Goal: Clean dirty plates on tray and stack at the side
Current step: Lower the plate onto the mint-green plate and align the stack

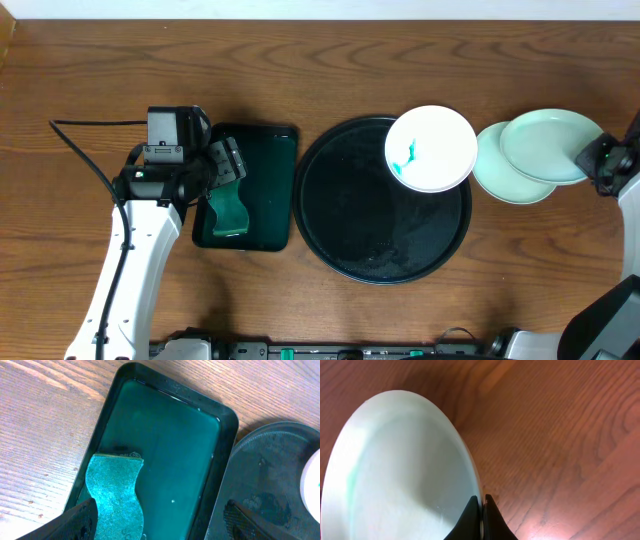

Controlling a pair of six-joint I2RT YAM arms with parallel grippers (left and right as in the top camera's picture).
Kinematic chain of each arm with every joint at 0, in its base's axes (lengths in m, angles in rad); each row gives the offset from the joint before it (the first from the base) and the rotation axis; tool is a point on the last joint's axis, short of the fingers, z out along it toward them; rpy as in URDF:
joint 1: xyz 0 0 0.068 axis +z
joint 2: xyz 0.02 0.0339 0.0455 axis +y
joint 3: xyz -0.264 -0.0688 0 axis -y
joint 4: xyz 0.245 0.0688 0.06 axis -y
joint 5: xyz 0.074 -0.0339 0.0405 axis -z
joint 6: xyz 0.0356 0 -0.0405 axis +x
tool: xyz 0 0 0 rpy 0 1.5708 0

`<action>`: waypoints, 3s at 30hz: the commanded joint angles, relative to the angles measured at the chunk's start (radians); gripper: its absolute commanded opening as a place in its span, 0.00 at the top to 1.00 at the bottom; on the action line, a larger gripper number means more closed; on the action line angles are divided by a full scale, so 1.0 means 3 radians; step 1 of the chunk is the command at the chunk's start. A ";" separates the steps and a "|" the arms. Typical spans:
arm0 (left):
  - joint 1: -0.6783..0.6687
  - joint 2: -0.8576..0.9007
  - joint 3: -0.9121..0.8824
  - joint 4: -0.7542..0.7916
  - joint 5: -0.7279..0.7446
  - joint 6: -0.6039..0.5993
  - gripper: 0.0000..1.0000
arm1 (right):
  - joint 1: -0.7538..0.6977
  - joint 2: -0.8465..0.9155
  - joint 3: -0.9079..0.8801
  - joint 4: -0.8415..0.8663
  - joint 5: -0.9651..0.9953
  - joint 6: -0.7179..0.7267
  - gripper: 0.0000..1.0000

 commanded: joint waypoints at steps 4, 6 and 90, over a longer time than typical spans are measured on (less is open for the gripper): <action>0.0003 -0.0009 0.0060 0.0000 0.0004 0.0013 0.19 | -0.0039 0.0022 0.0001 -0.0018 0.0009 0.0043 0.99; 0.0003 -0.0009 0.0060 0.0000 0.0004 0.0013 0.19 | -0.0039 0.0022 0.0000 -0.0034 0.0010 0.0043 0.99; 0.0003 -0.0009 0.0060 -0.0001 0.0004 0.0013 0.19 | 0.0106 0.0816 -0.0006 -0.0342 -0.0945 -0.0262 0.30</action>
